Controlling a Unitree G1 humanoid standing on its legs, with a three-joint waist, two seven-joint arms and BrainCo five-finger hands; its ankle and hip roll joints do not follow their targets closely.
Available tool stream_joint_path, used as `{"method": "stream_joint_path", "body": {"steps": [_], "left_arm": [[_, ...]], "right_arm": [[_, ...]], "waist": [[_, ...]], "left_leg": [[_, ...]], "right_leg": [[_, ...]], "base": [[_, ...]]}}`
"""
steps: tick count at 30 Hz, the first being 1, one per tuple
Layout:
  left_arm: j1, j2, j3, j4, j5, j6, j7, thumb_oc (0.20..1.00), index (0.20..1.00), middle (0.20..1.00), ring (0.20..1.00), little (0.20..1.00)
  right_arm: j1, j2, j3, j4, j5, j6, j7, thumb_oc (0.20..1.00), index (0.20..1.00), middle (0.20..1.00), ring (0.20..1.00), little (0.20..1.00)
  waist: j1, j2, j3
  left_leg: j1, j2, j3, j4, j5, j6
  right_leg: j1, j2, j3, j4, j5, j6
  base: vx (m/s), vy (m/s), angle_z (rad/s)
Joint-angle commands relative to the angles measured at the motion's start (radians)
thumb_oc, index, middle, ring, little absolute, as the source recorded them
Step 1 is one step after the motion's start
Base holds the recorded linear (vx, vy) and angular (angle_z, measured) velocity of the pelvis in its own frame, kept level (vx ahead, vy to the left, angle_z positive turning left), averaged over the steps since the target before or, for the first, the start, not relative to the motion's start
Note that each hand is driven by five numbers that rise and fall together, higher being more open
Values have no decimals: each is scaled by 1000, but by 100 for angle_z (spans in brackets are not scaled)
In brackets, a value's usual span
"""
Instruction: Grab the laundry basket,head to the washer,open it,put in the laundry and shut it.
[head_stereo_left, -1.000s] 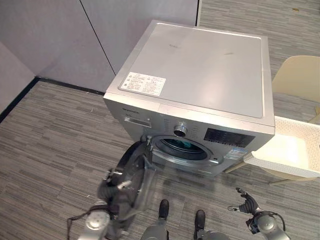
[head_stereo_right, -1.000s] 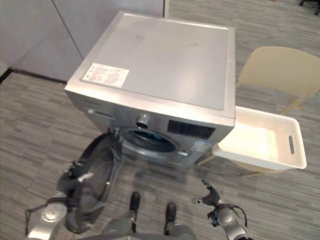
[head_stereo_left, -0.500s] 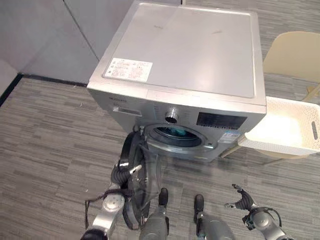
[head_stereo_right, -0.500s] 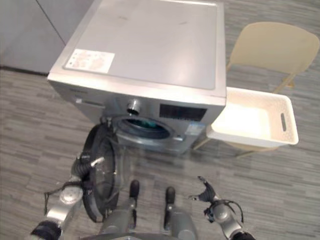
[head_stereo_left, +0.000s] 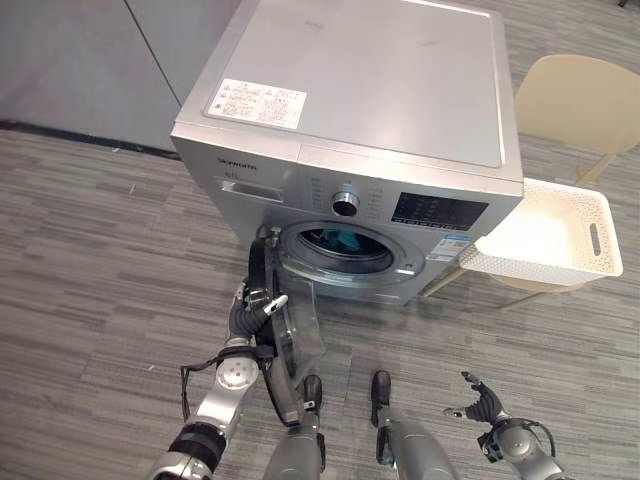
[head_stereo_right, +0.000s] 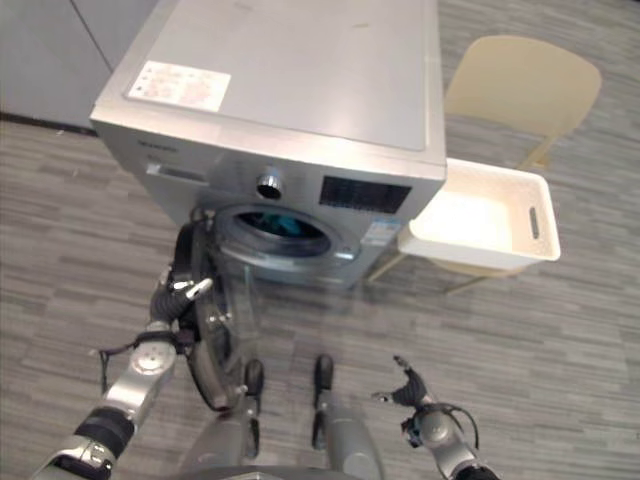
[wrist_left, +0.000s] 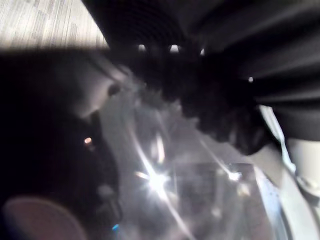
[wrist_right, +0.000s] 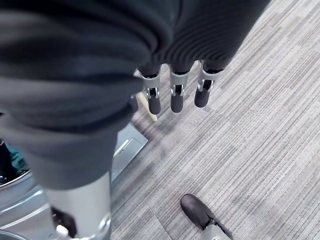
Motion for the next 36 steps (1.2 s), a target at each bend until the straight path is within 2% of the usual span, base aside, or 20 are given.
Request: {"method": "stream_joint_path", "body": {"steps": [1, 3, 5, 12, 16, 17, 18, 20, 27, 29, 31, 33, 34, 35, 36], "left_arm": [[-18, -128, -125, 37, -13, 2, -84, 1000, 1000, 1000, 1000, 1000], [-49, -143, -137, 41, -43, -5, -86, 1000, 1000, 1000, 1000, 1000], [-148, -177, -198, 66, -31, -11, -78, 1000, 1000, 1000, 1000, 1000], [-340, -209, -224, 146, -36, -34, -22, 1000, 1000, 1000, 1000, 1000], [-529, -145, -192, 265, -7, -26, 22, 1000, 1000, 1000, 1000, 1000], [-608, -91, -185, 340, 33, -14, 19, 1000, 1000, 1000, 1000, 1000], [-609, -91, -185, 340, 33, -14, 19, 1000, 1000, 1000, 1000, 1000], [-662, -34, -185, 387, 85, -6, 7, 1000, 1000, 1000, 1000, 1000], [-623, -7, -159, 345, 88, -17, 7, 1000, 1000, 1000, 1000, 1000], [-486, -17, -135, 219, 96, -33, 9, 1000, 1000, 1000, 1000, 1000], [-429, -21, -132, 175, 102, -37, 5, 1000, 1000, 1000, 1000, 1000], [-216, -20, -119, 51, 115, -49, -35, 1000, 1000, 1000, 1000, 1000], [-213, -20, -119, 49, 115, -49, -35, 1000, 1000, 1000, 1000, 1000], [-68, -13, -91, 11, 85, -50, -81, 1000, 1000, 1000, 1000, 1000], [-68, -13, -91, 11, 85, -50, -81, 1000, 1000, 1000, 1000, 1000]], "right_arm": [[-49, -10, 14, -46, 16, -17, -17, 1000, 1000, 1000, 1000, 1000], [-69, -8, 29, -65, 21, -16, -19, 1000, 1000, 1000, 1000, 1000], [-81, 2, 55, -85, 23, -19, -27, 1000, 1000, 1000, 1000, 1000], [-64, -6, 93, -86, 15, -31, -29, 1000, 1000, 1000, 1000, 1000], [-37, -52, 87, -119, 12, -46, -19, 1000, 1000, 1000, 1000, 1000], [-30, -76, 84, -138, 9, -51, -8, 1000, 1000, 1000, 1000, 1000], [-31, -76, 84, -138, 9, -51, -8, 1000, 1000, 1000, 1000, 1000], [-22, -101, 73, -153, 6, -61, 8, 1000, 1000, 1000, 1000, 1000], [-8, -94, 55, -145, 10, -66, 19, 1000, 1000, 1000, 1000, 1000], [-4, -72, 37, -132, 16, -62, 14, 1000, 1000, 1000, 1000, 1000], [-2, -66, 29, -125, 16, -60, 11, 1000, 1000, 1000, 1000, 1000], [13, -49, -4, -102, 6, -48, 3, 1000, 1000, 1000, 1000, 1000], [14, -49, -4, -102, 6, -48, 3, 1000, 1000, 1000, 1000, 1000], [26, -38, -27, -76, -1, -38, 3, 1000, 1000, 1000, 1000, 1000], [26, -38, -27, -76, -1, -38, 3, 1000, 1000, 1000, 1000, 1000]], "waist": [[-51, -12, -37], [-51, -13, -36], [-64, -26, -26], [-99, -47, -47], [-148, -49, -79], [-168, -46, -94], [-169, -46, -96], [-186, -41, -110], [-177, -32, -118], [-144, -21, -108], [-133, -18, -106], [-98, -4, -100], [-98, -5, -98], [-77, 8, -97], [-77, 8, -96]], "left_leg": [[-25, -41, 19, 1, 56, 32], [-43, -38, 33, -39, 76, 33], [-67, -31, 34, -53, 95, 31], [-78, -29, 37, -43, 87, 36], [-86, -31, 48, -51, 80, 35], [-98, -31, 54, -51, 80, 34], [-102, -31, 54, -51, 82, 34], [-129, -31, 60, -43, 83, 33], [-144, -35, 51, -26, 80, 34], [-96, -38, 49, -36, 76, 33], [-76, -38, 49, -40, 75, 32], [-6, -43, 40, -53, 67, 32], [-2, -43, 40, -54, 67, 32], [44, -45, 35, -58, 59, 32], [45, -45, 35, -59, 59, 32]], "right_leg": [[89, 49, -21, -136, 65, 40], [57, 52, -11, -144, 72, 44], [18, 53, -3, -144, 76, 46], [4, 54, 17, -144, 78, 42], [-17, 57, 33, -144, 89, 46], [-34, 58, 37, -144, 96, 51], [-38, 57, 37, -144, 97, 51], [-62, 54, 37, -144, 105, 56], [-64, 47, 24, -144, 105, 56], [-17, 42, 16, -144, 87, 53], [3, 42, 14, -144, 81, 53], [72, 42, 4, -144, 62, 51], [75, 42, 4, -144, 61, 51], [122, 40, -3, -144, 46, 48], [122, 40, -3, -144, 46, 48]], "base": [[-121, 7, -3], [-125, 1, -20], [-81, -15, -23], [-1, -5, -1], [13, 18, -11], [3, 18, -15], [2, 21, -18], [-2, 19, -18], [17, 3, -8], [85, 3, -5], [74, -7, 1], [142, -9, 18], [184, -8, 12], [98, -6, 4], [141, -3, 7]]}}
